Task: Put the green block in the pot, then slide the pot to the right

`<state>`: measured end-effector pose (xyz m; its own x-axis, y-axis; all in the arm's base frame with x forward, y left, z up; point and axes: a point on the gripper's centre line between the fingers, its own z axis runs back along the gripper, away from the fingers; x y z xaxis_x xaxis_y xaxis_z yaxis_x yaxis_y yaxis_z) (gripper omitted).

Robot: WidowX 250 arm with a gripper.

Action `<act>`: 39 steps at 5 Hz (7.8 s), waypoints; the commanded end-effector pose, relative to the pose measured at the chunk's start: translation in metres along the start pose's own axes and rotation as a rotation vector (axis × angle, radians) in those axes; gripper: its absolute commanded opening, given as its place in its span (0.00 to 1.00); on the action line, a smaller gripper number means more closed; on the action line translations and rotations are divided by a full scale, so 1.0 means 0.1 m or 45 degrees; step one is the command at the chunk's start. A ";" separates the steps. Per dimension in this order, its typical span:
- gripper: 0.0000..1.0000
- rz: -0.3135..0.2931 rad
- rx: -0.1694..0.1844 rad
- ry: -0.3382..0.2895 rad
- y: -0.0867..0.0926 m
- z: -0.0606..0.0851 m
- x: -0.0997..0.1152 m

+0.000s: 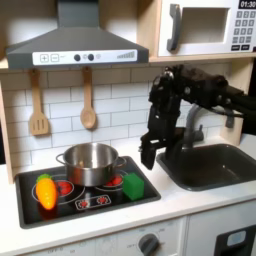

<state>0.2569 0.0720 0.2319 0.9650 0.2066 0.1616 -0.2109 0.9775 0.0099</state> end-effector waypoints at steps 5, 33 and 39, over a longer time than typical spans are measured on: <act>1.00 0.030 0.032 0.024 0.10 -0.34 0.35; 0.00 -0.021 -0.009 -0.288 0.55 -0.13 1.13; 0.00 -0.018 -0.055 -0.270 0.50 -0.42 1.38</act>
<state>0.3877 0.1493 0.2149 0.9117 0.1792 0.3697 -0.1826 0.9828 -0.0262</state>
